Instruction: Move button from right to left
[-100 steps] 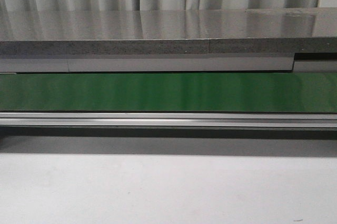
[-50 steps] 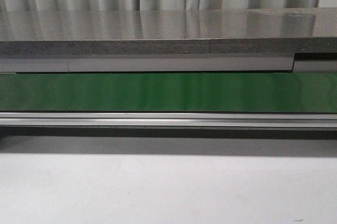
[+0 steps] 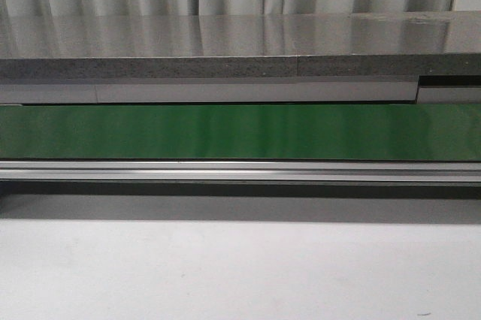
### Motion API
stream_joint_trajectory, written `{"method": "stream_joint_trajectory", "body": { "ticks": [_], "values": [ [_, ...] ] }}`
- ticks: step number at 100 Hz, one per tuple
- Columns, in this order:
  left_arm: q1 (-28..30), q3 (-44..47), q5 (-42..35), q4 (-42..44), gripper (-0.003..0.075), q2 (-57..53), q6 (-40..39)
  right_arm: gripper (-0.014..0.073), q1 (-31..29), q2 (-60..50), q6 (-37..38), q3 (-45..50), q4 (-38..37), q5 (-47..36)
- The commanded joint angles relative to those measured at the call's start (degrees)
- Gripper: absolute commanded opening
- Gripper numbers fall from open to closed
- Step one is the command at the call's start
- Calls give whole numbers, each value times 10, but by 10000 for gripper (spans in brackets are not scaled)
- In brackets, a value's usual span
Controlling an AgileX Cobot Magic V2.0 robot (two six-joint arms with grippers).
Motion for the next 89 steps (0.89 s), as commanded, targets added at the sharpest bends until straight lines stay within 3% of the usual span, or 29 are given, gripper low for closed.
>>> {"method": "stream_joint_trajectory", "body": {
  "ticks": [1, 11, 25, 45, 89],
  "values": [
    [1, 26, -43, -6, -20, -12, -5, -67, -10, 7, 48, 23, -43, -122],
    [1, 26, -43, -6, -20, -12, -5, -67, -18, 6, 103, 67, -92, -155],
    [1, 26, -43, -6, -20, -12, -5, -67, -19, -26, 107, 110, -93, -156],
    [1, 26, -43, -6, -20, -12, -5, -67, -19, -64, 107, 109, -93, -69],
    [1, 26, -43, -6, -20, -12, -5, -67, -19, -64, 107, 109, -93, -65]
  ]
}}
